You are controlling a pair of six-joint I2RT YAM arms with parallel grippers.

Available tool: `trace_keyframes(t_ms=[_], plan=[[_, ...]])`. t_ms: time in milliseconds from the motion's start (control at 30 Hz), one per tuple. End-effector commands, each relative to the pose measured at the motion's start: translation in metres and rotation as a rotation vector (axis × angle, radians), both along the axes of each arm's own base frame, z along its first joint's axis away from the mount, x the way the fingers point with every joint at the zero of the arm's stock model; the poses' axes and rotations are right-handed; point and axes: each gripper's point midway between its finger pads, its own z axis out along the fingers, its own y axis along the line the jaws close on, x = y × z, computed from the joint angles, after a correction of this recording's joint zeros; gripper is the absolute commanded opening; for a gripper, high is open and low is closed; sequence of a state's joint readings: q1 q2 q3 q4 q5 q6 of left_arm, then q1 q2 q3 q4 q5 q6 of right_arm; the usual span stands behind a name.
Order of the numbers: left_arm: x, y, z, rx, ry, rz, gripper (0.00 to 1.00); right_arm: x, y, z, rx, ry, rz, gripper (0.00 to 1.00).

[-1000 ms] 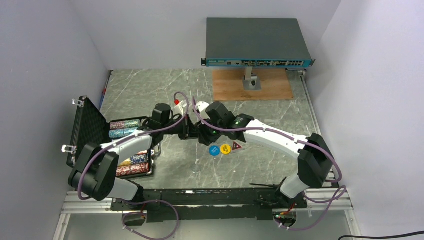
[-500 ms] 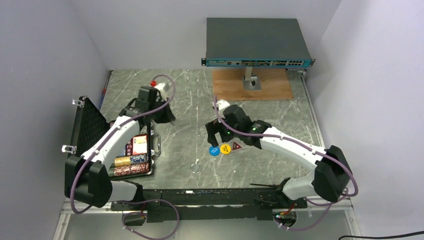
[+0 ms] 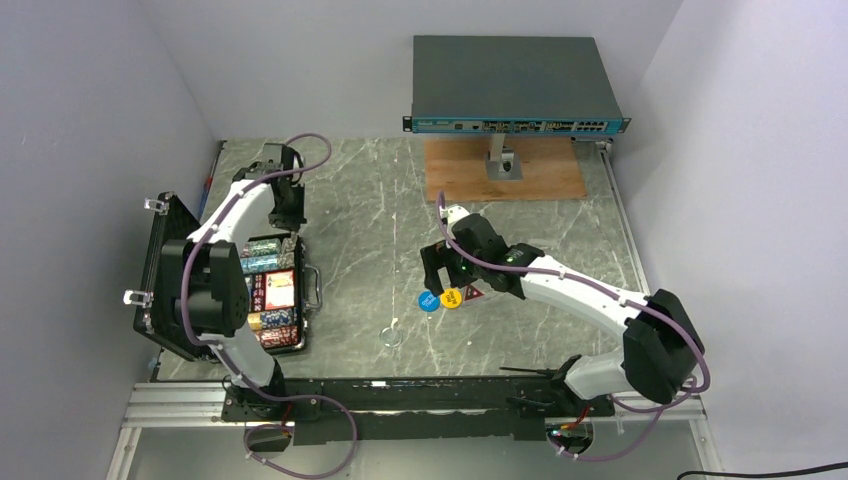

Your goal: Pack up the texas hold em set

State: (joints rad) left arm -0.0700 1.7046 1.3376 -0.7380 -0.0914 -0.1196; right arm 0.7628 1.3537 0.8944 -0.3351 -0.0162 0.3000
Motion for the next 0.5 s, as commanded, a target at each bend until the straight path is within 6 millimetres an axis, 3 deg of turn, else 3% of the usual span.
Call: trace_keyframes(t_ms=[0, 200, 467], plan=[[0.012, 0.003, 0.004, -0.010, 0.009, -0.035, 0.00, 0.006, 0.004, 0.004, 0.015, -0.015, -0.020, 0.98], [0.008, 0.015, -0.007, 0.012, 0.014, -0.009, 0.00, 0.007, 0.005, 0.003, 0.009, -0.010, -0.018, 0.98], [0.003, 0.034, 0.009, 0.109, -0.052, 0.043, 0.00, 0.008, 0.009, -0.003, 0.013, 0.012, -0.018, 0.98]])
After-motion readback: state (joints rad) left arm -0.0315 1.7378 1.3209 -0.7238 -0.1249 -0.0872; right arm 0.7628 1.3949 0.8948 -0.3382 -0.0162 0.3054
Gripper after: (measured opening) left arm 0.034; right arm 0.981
